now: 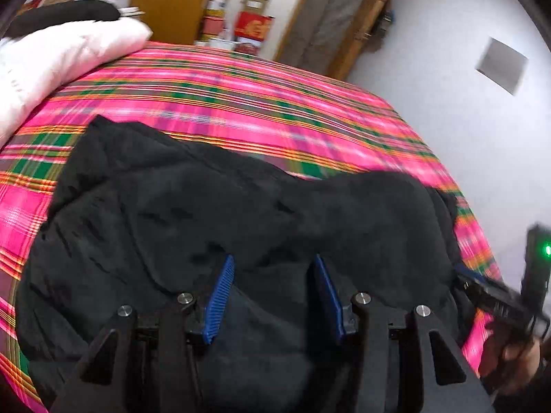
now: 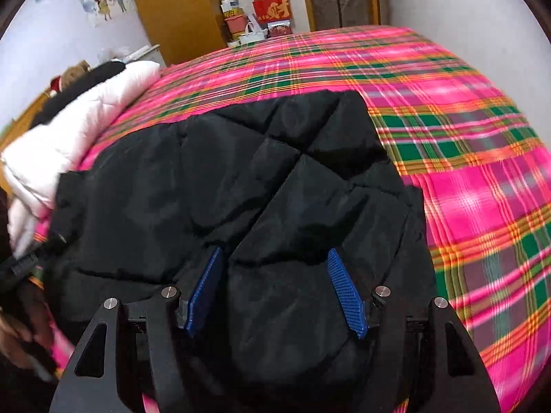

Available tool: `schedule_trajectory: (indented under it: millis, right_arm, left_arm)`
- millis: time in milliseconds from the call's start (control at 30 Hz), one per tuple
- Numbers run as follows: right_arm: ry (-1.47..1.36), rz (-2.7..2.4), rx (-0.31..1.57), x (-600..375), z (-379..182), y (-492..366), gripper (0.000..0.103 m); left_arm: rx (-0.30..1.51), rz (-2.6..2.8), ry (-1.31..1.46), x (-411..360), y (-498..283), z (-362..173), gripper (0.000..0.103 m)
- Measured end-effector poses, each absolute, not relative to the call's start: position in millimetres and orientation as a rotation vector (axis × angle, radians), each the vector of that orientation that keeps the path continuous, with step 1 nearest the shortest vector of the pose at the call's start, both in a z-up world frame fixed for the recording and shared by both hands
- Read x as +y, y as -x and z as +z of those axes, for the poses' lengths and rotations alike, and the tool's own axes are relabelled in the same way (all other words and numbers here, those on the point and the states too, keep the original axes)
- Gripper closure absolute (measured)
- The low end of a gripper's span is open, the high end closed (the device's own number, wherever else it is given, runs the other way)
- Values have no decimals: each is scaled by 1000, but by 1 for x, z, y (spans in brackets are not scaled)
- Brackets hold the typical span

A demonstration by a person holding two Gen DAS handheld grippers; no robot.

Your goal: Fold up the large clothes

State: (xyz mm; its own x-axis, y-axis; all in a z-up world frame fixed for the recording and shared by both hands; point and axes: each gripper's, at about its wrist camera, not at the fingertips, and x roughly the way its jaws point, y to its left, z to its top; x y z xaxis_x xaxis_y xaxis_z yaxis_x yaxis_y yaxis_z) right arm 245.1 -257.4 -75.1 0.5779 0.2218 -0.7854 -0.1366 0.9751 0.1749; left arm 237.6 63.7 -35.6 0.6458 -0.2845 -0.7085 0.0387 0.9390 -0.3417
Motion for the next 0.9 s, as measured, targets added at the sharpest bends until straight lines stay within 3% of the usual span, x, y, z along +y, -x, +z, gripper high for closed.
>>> schedule_trajectory:
  millis: [167, 333, 500, 567, 667, 900]
  right_arm:
    - [-67, 207, 906, -261, -95, -270, 29]
    - [-81, 183, 944, -260, -84, -270, 28]
    - [-95, 212, 864, -259, -54, -261, 29]
    - [-73, 214, 885, -255, -56, -275, 38]
    - [-77, 192, 946, -258, -75, -300, 44]
    - [-103, 139, 1002, -270, -118, -320, 49]
  left_arm:
    - [855, -137, 322, 78, -266, -46, 53]
    - [847, -91, 327, 94, -272, -37, 55]
    - [799, 2, 257, 121, -269, -22, 55]
    - [837, 19, 275, 132, -274, -32, 55]
    - [871, 44, 264, 140, -280, -47, 55]
    - [868, 74, 283, 148, -286, -58, 55]
